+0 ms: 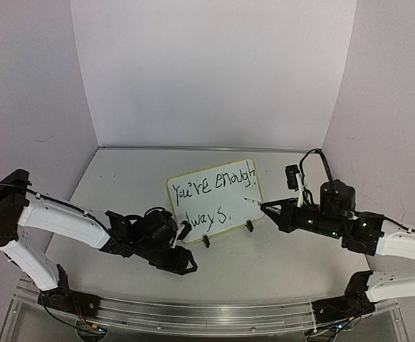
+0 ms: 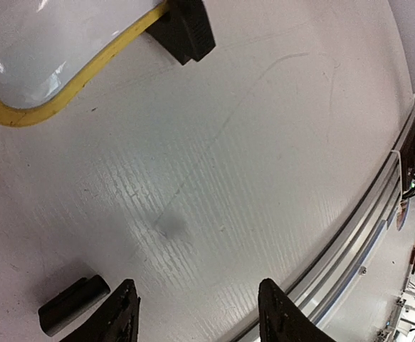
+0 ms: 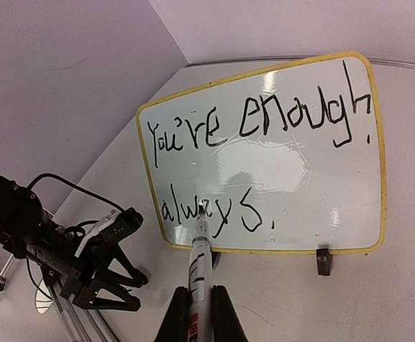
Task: Write a sentence on the whiteboard
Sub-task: Pick up the pen cap from the center of the board.
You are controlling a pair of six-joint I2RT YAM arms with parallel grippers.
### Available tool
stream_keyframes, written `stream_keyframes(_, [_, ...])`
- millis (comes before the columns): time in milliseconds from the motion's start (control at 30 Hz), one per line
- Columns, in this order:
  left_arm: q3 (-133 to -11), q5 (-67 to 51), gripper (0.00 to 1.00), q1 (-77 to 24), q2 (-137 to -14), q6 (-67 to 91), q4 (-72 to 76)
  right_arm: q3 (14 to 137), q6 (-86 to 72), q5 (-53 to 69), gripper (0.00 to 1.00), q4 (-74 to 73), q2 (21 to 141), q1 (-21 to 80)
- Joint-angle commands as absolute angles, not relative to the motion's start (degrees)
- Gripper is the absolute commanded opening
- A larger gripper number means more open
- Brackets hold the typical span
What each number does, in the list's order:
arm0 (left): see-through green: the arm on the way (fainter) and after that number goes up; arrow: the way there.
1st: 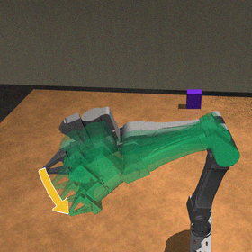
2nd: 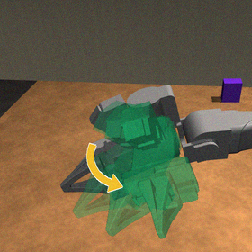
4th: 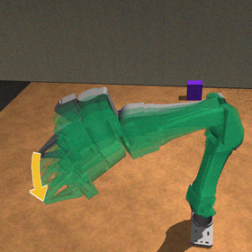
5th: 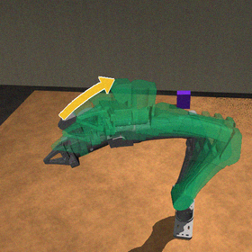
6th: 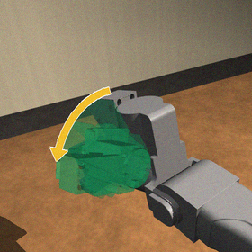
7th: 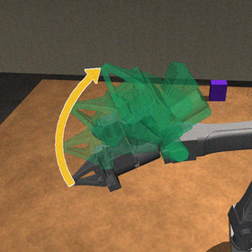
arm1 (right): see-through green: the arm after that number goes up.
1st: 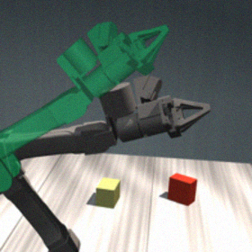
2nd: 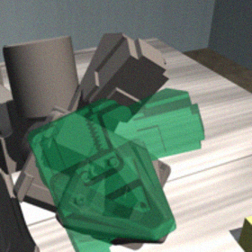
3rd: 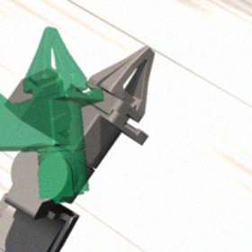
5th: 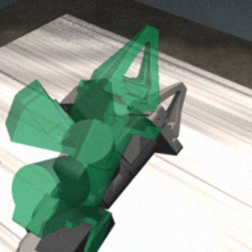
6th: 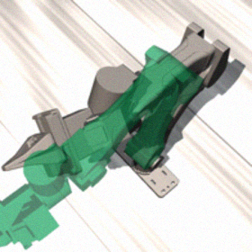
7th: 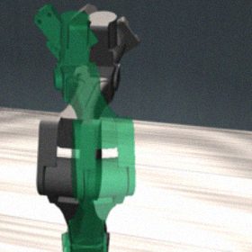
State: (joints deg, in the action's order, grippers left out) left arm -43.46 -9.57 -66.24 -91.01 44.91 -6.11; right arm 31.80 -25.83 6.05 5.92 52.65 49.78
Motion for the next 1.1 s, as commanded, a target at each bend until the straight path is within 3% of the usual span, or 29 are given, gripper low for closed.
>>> stream_keyframes(0, [-41.8,-6.3,0.59,-66.4,-81.9,38.6,-7.8,31.5,-26.4,4.7,0.0,6.0,51.2,49.7])
stream_keyframes(1067, [-41.3,-0.6,0.61,-66.2,-88.7,21.1,-13.3,31.0,-27.2,5.3,0.0,6.0,50.1,49.7])
